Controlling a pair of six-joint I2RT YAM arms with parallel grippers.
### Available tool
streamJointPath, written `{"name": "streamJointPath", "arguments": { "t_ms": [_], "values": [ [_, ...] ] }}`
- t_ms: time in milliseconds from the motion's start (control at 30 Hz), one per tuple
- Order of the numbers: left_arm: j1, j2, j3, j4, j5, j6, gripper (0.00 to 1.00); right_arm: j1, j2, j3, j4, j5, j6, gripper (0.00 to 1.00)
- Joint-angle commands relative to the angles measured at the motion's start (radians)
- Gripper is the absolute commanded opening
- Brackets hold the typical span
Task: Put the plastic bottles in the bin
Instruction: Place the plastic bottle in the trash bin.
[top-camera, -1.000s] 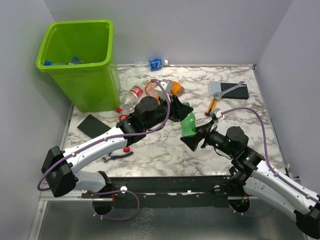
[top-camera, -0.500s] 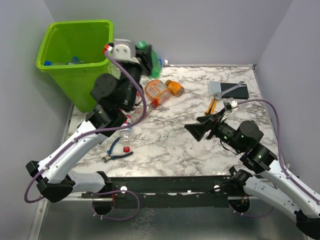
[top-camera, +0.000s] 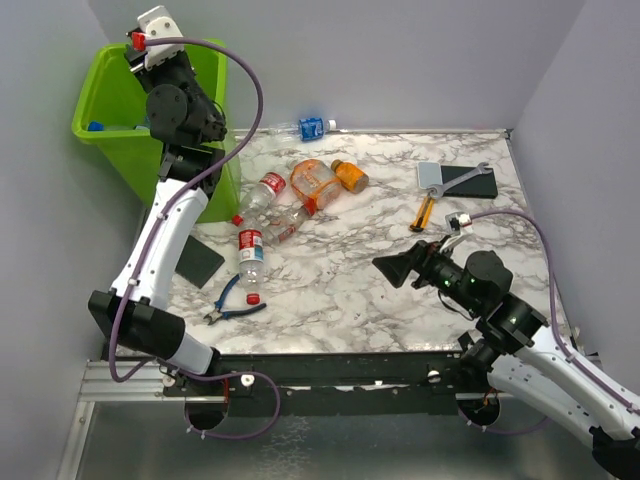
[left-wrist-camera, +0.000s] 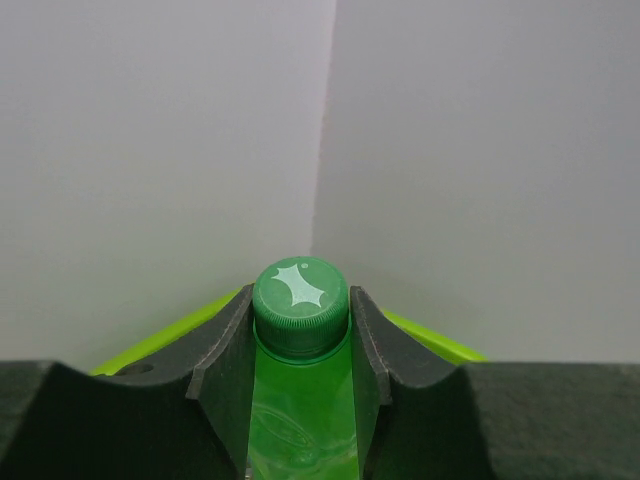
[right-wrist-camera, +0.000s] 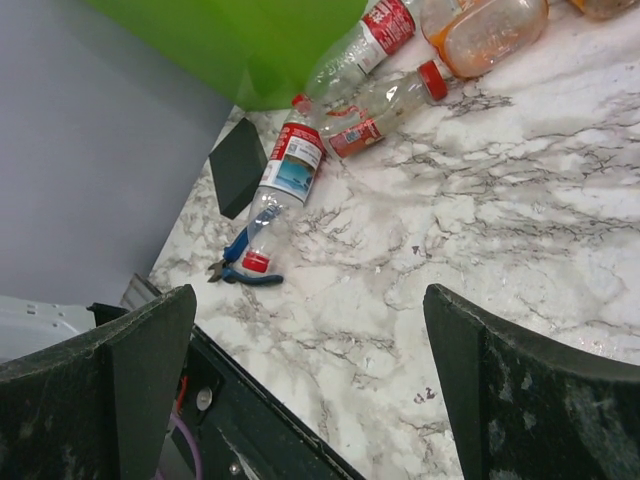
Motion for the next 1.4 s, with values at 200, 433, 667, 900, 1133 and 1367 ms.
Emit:
{"name": "streamJointPath", "arguments": {
  "t_ms": [200,433,667,900,1133,1367],
  "values": [
    [0.133,0.071,-0.084,0.067,0.042,-0.238,0.0,0.002,-0.053,-0.042,-0.087,-0.049,0.007,1.0],
    [0.163,0.143,0.037,-0.203,0.136,-0.464,0.0,0.002,-0.104,-0.055,-0.102,-0.027,0.001,1.0],
    [0.187,0.186,0.055,-0.329,0.215,-0.591,0.01,0.002,-0.11,-0.039,-0.136,-0.017,-0.014,1.0],
    [0.189,0.183,0.088,-0.34,0.248,-0.592,0.49,0.002,-0.095,-0.039,-0.128,-0.01,-0.021,1.0],
    [0.185,0.148,0.121,-0.342,0.269,-0.596,0.82,0.002,-0.068,-0.013,-0.131,-0.009,-0.039,1.0],
    [0.018,0.044,0.161,-0.378,0.312,-0.506,0.89,0.003,-0.057,0.013,-0.138,0.05,-0.072,1.0]
  ]
}}
